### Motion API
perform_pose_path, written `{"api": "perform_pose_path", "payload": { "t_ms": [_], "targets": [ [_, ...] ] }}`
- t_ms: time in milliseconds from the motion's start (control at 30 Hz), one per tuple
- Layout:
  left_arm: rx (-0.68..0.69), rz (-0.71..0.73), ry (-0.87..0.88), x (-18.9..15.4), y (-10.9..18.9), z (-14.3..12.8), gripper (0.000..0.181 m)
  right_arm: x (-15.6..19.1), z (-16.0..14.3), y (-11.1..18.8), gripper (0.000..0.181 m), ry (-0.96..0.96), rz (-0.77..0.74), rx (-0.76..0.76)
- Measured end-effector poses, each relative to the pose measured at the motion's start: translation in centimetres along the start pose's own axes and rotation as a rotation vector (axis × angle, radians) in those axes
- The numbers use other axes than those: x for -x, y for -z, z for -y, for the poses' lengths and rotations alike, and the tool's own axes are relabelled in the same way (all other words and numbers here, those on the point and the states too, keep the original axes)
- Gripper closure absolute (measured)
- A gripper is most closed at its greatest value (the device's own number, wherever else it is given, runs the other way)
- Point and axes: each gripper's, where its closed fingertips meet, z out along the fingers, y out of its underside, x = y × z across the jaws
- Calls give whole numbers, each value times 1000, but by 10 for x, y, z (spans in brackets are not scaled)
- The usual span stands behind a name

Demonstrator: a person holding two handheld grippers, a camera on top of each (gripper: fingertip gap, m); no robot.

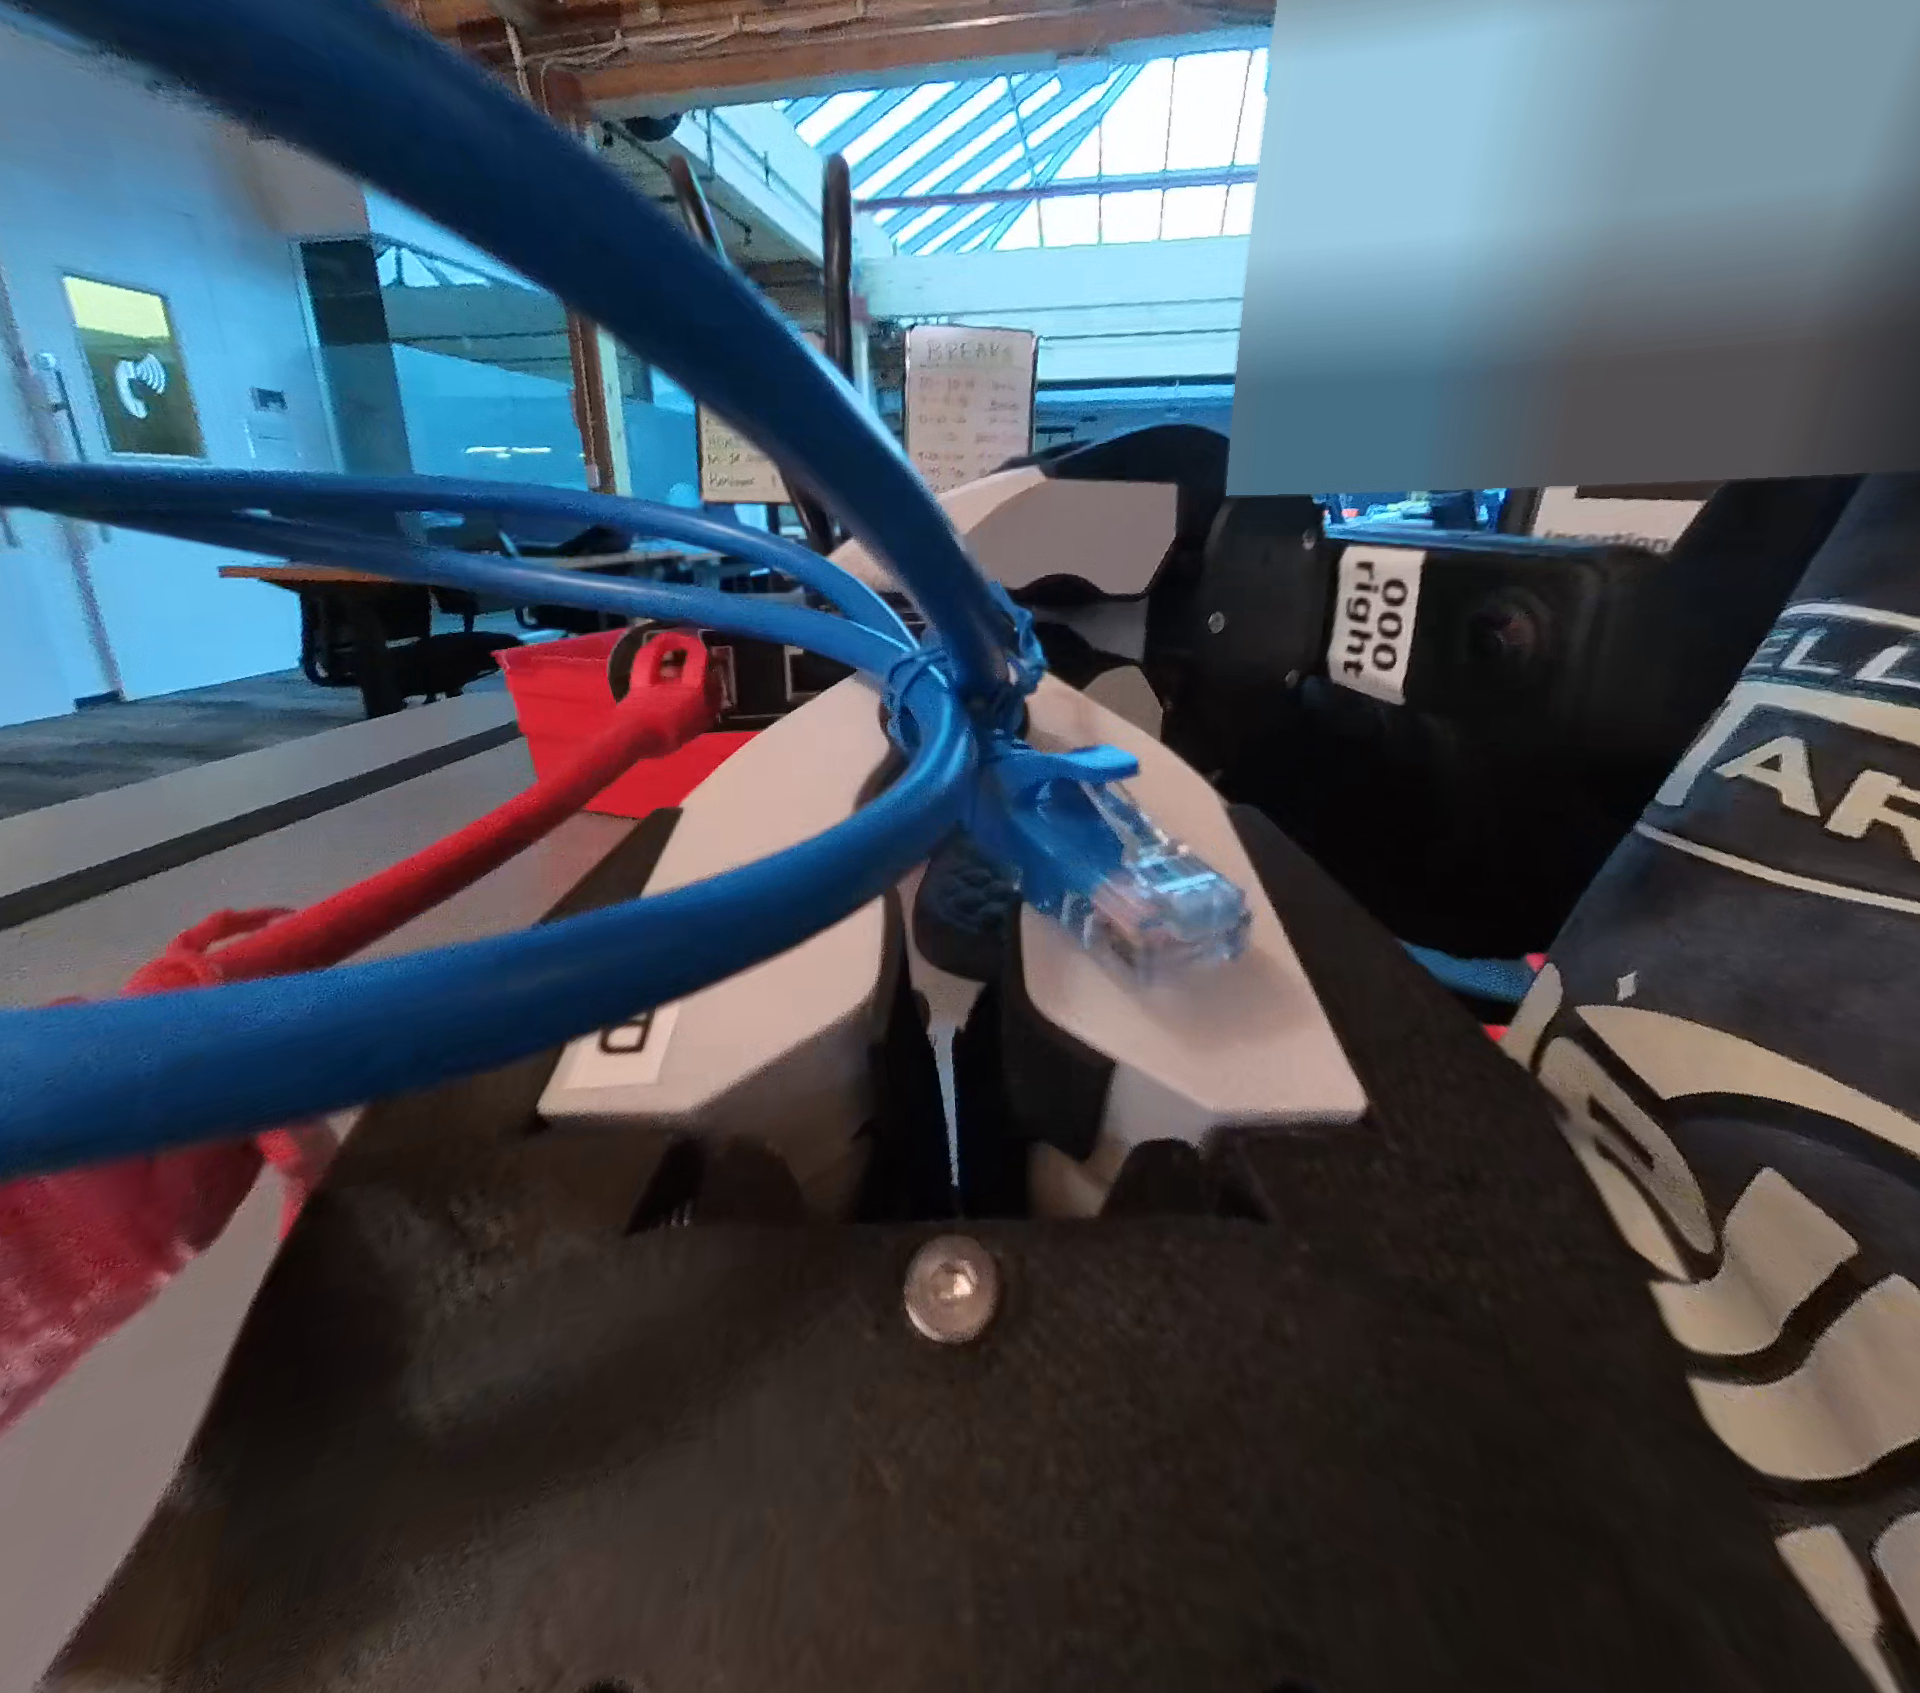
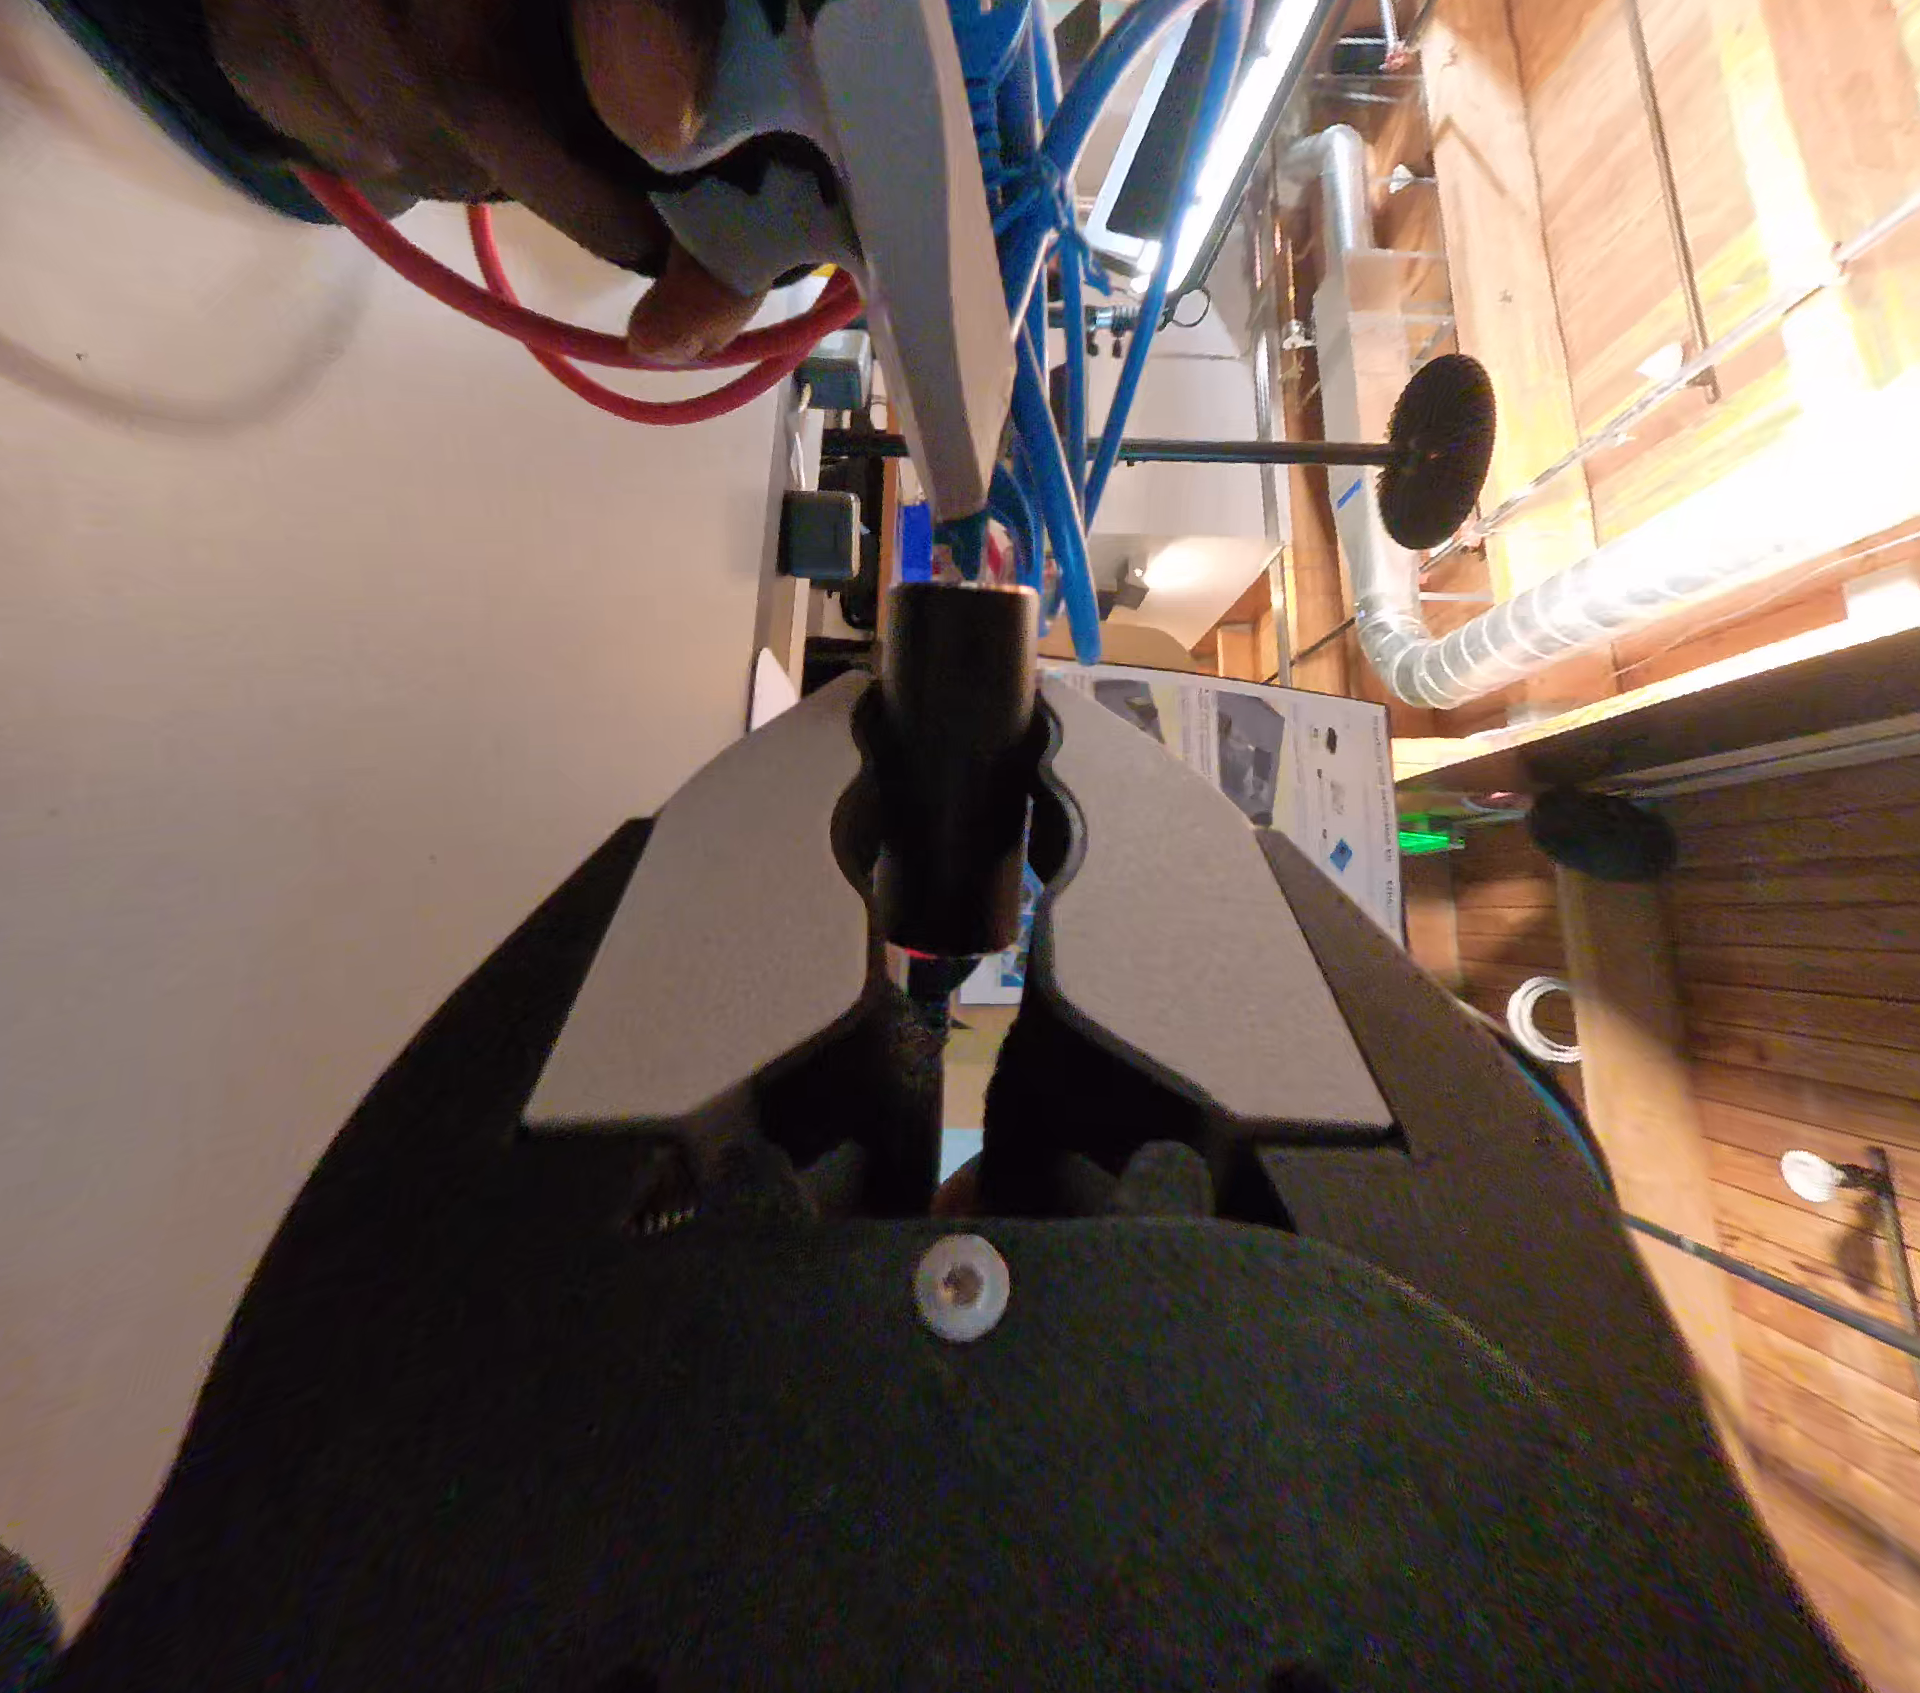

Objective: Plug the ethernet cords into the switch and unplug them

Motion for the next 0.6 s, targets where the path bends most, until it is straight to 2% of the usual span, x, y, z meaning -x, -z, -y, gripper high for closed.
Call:
{"api": "perform_pose_path", "payload": {
  "t_ms": [200, 267, 333, 467, 533, 600],
  "targets": [
    [-39, 29, 25, 6, -1, 5, 167, -7, -3, -6, 157, -18, -38, 34],
    [-51, 54, -10, 8, 0, 8, 149, -16, -9, -11, 157, 6, -78, 64],
    [-56, 64, -62, 6, 1, 10, 143, -26, -17, -15, 157, 38, -112, 93],
    [-144, -79, -152, -26, 2, 28, 142, -44, -34, -20, 157, 63, -149, 165],
    [-268, -205, -220, -53, 11, 47, 142, -50, -44, -24, 157, 70, -154, 200],
    [-407, -256, -218, -65, 25, 70, 143, -52, -54, -27, 157, 75, -157, 231]
  ]
}}
